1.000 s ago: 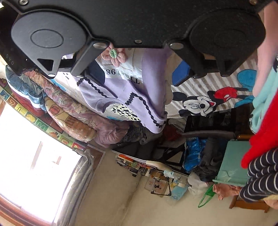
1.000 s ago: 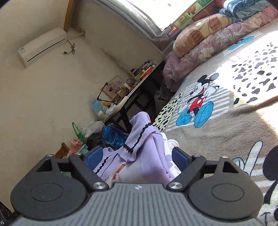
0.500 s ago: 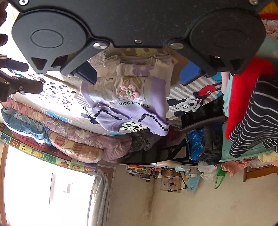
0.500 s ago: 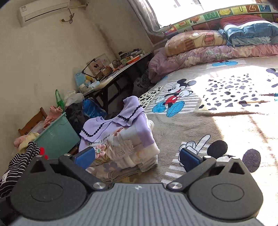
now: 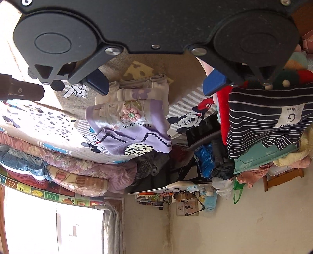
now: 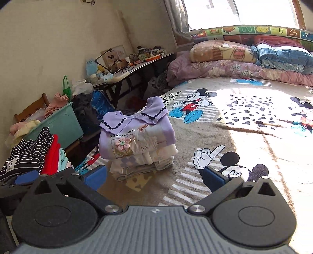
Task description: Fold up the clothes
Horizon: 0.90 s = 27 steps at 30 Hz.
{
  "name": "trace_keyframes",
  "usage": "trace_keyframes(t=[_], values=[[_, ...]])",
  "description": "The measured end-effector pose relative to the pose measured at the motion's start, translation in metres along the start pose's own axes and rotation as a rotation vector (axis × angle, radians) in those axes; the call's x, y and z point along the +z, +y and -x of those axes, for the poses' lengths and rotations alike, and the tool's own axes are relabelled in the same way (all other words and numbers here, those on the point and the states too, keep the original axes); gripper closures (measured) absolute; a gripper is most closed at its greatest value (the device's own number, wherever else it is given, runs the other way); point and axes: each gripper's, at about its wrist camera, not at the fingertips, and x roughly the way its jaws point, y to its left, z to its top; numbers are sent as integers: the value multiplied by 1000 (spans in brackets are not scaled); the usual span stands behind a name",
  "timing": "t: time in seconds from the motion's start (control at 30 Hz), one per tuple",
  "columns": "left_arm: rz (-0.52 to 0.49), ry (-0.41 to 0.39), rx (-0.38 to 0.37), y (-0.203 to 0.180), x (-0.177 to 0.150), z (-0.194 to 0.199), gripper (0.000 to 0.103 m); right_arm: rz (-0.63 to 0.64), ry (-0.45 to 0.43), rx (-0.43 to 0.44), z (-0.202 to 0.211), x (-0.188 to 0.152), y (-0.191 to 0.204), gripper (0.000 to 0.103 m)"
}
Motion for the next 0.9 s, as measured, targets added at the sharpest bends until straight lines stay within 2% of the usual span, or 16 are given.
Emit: trace_keyframes(t=[0.7,0.9], values=[[-12,-17,2,9,-12,67,0,33,40,-44,66,-36,31,0],[-20,-50,8,11,-16,86,0,21,36,-49,79,-42,31,0]])
